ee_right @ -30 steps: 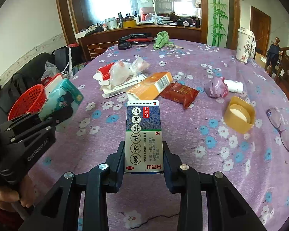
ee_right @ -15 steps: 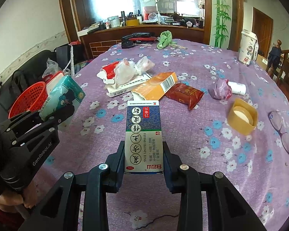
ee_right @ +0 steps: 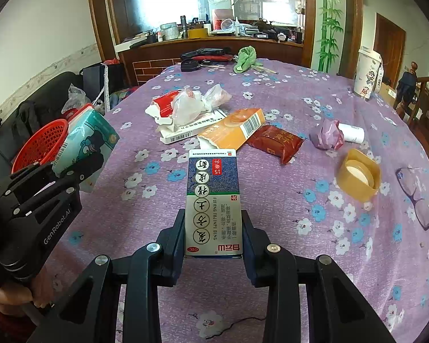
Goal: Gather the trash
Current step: 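Carry both items over the red basket and open both tools to drop them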
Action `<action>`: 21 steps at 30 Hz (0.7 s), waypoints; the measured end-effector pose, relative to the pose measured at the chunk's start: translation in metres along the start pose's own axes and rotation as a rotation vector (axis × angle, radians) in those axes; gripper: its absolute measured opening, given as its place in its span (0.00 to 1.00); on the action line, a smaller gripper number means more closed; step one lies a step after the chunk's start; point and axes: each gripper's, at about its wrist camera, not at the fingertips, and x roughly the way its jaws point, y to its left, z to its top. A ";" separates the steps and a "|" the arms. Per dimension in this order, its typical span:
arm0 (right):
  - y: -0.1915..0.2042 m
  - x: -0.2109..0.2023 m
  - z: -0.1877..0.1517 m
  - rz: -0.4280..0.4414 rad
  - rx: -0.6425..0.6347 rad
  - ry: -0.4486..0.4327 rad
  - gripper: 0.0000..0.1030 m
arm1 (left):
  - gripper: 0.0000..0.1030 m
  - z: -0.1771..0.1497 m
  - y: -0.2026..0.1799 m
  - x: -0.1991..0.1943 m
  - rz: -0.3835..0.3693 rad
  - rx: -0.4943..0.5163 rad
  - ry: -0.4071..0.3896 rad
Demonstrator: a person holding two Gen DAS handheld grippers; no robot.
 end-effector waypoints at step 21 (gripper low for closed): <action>0.045 -0.003 0.019 0.033 -0.089 -0.008 0.36 | 0.13 -0.002 0.042 -0.022 0.038 -0.074 -0.038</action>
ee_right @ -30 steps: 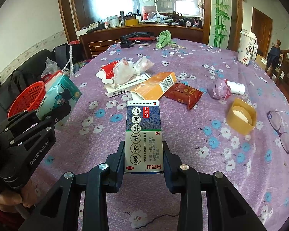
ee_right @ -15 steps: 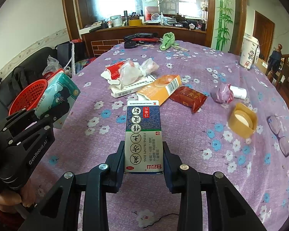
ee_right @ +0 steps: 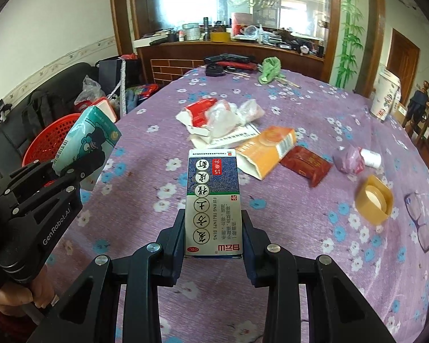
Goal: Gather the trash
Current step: 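Carry both items over the red basket and open both tools to drop them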
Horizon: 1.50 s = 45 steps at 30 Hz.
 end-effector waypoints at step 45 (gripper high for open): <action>0.223 0.087 0.133 0.415 -0.221 0.123 0.36 | 0.13 -0.010 0.247 0.002 0.243 -0.330 0.042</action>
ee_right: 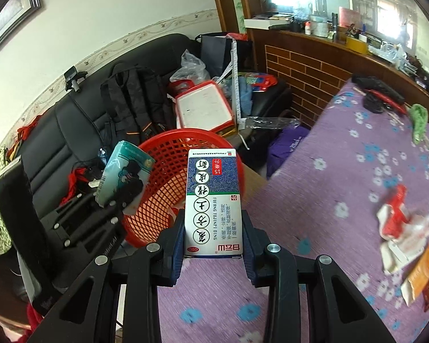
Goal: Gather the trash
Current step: 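Carry both items over the red basket and open both tools to drop them, then move both tools back over the table toward the yellow container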
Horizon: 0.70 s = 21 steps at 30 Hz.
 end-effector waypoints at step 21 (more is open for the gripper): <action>-0.024 -0.017 -0.002 0.007 0.078 -0.072 0.49 | 0.64 0.004 -0.009 -0.014 -0.003 0.004 -0.049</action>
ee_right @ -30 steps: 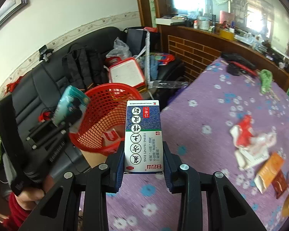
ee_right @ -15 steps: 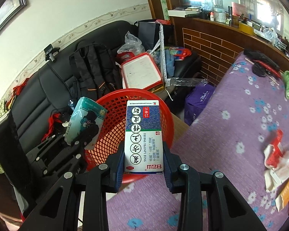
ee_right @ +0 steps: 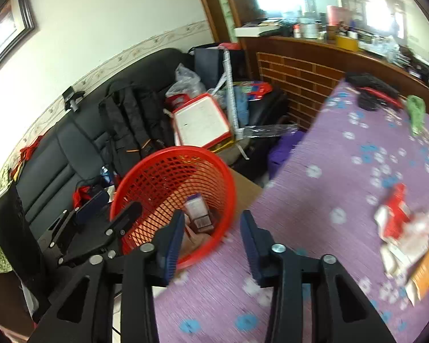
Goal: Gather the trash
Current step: 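Move both tools back over the table toward the yellow container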
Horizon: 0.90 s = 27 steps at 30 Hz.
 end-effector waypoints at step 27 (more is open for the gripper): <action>-0.240 -0.200 -0.159 -0.328 0.522 -0.213 0.52 | 0.70 -0.031 -0.236 -0.026 -0.293 0.405 0.090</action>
